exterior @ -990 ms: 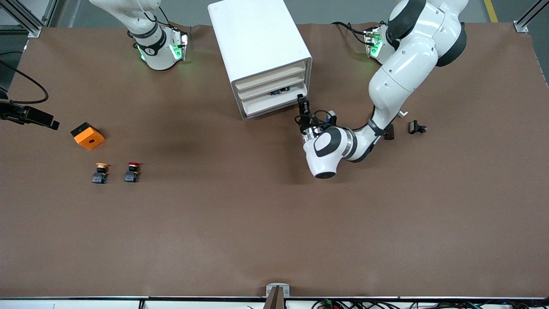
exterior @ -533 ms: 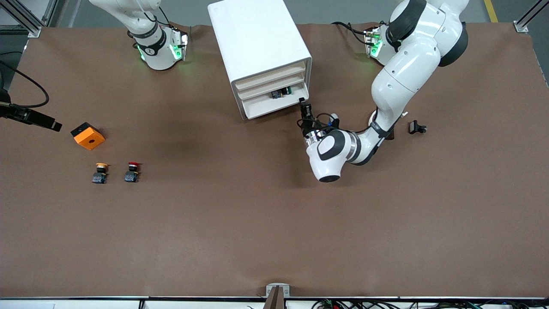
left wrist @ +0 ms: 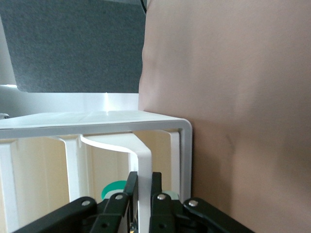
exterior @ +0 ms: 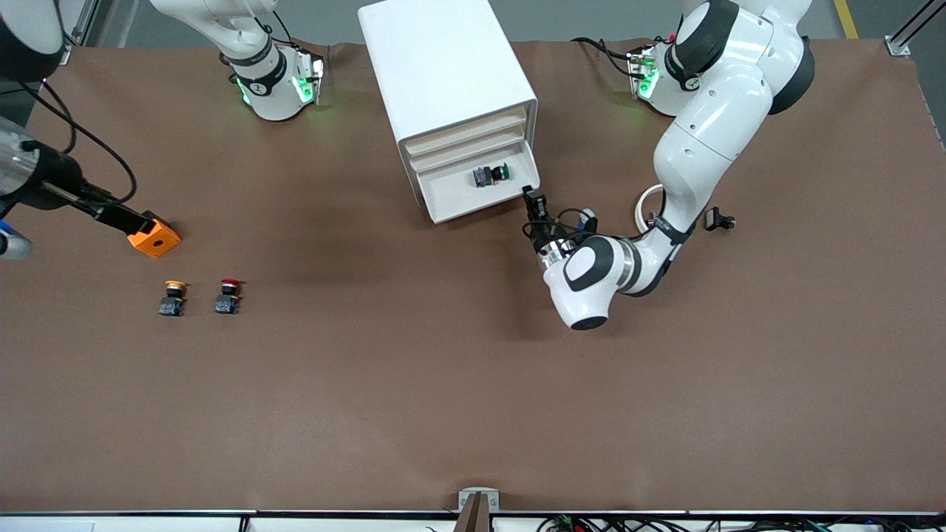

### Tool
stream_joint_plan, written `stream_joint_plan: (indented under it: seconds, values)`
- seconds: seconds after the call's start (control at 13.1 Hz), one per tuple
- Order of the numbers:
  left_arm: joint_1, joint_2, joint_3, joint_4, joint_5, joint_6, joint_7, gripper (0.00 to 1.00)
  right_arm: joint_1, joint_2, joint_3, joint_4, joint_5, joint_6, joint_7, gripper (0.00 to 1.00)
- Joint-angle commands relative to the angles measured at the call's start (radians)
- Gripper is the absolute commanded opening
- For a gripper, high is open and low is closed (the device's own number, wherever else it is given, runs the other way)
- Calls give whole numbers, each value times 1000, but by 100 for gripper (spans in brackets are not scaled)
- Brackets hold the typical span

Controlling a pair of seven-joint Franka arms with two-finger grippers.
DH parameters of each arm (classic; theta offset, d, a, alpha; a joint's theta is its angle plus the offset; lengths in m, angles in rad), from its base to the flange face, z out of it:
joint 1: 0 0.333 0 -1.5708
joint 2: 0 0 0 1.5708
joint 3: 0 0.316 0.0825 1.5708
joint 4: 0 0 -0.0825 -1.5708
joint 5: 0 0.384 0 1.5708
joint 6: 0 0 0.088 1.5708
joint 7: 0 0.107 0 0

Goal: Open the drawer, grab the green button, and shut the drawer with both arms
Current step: 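Reach the right gripper into the open drawer toward the green button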

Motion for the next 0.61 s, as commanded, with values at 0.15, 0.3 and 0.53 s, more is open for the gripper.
stream_joint_plan:
  seconds: [0.15, 0.3, 0.53]
  values:
    - [23, 10, 35, 43, 19, 25, 22, 14, 146, 46, -5, 21, 6, 53, 372, 100]
    - [32, 10, 35, 43, 18, 25, 29, 14, 238, 71, -5, 22, -4, 58, 556, 100]
    - [30, 10, 35, 43, 18, 25, 29, 17, 318, 94, -5, 15, 7, 68, 723, 100]
